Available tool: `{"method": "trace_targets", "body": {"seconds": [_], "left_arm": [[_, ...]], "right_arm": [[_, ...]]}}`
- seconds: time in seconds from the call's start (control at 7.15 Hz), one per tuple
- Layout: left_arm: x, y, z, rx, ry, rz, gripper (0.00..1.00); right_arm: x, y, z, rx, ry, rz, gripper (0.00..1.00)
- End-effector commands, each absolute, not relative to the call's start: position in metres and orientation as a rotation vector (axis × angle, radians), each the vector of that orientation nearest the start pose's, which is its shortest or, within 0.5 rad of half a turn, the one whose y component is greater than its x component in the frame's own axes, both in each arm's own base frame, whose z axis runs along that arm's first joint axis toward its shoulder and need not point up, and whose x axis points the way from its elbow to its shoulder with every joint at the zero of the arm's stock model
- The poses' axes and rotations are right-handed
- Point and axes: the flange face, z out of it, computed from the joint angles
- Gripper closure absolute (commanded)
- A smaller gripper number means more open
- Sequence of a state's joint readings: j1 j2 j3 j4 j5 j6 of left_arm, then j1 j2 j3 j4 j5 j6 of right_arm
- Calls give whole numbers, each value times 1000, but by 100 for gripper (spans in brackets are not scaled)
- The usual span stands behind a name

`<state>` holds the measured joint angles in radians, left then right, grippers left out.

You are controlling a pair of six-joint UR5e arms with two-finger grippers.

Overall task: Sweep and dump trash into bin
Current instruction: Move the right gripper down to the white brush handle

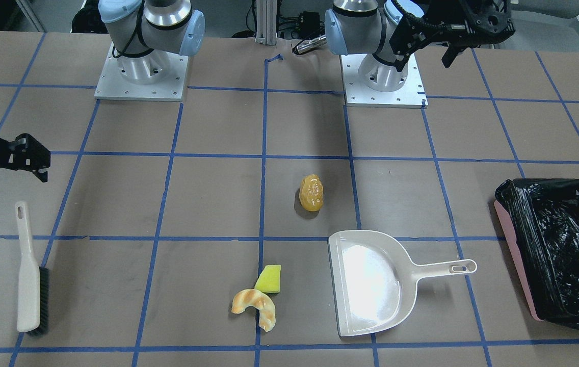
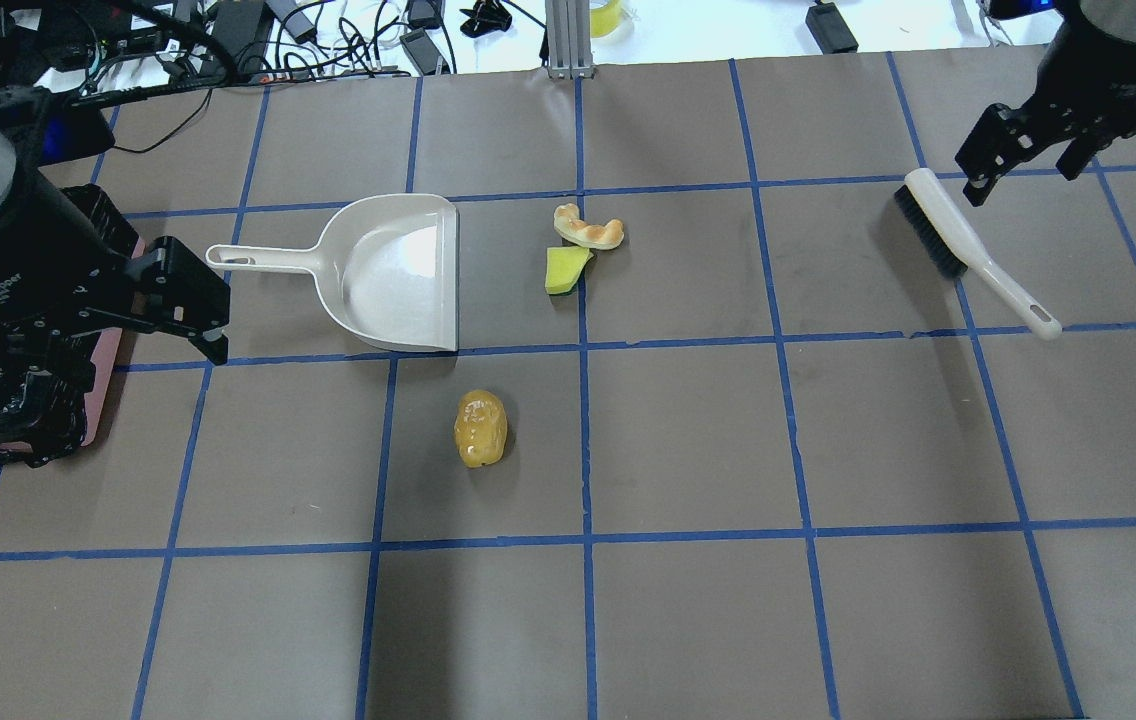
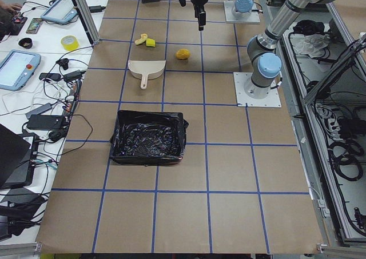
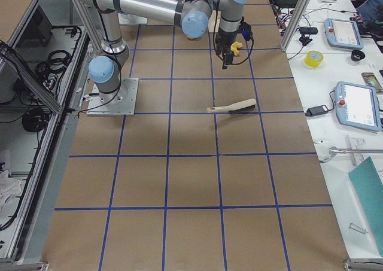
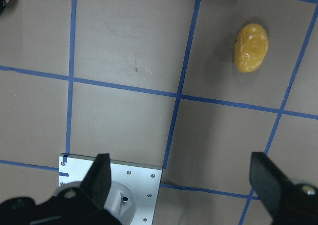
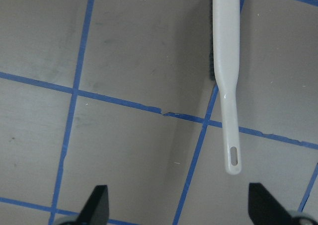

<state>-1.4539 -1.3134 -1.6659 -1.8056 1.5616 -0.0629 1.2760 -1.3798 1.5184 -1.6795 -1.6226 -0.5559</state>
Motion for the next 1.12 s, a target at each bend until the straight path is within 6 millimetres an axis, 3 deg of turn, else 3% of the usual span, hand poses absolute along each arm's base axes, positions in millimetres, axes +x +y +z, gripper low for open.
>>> {"method": "trace_targets", "body": {"seconds": [0.0, 0.28, 0.56, 0.7, 0.98], "left_arm": [[-90, -384, 530, -283, 3138, 116, 0], [-90, -384, 530, -278, 3139, 113, 0], [-90, -384, 530, -278, 3139, 113, 0], [-90, -384, 531, -278, 3139, 111, 0], [-90, -384, 531, -276, 3139, 111, 0]], "right_arm": [[-117, -597, 344, -497, 3130, 69, 2], [-118, -578, 276, -683, 3098, 76, 4], [-116, -564, 236, -825, 3080, 98, 14], [-120, -562, 232, -832, 3101, 142, 32], [-122, -561, 234, -859, 3098, 142, 81]]}}
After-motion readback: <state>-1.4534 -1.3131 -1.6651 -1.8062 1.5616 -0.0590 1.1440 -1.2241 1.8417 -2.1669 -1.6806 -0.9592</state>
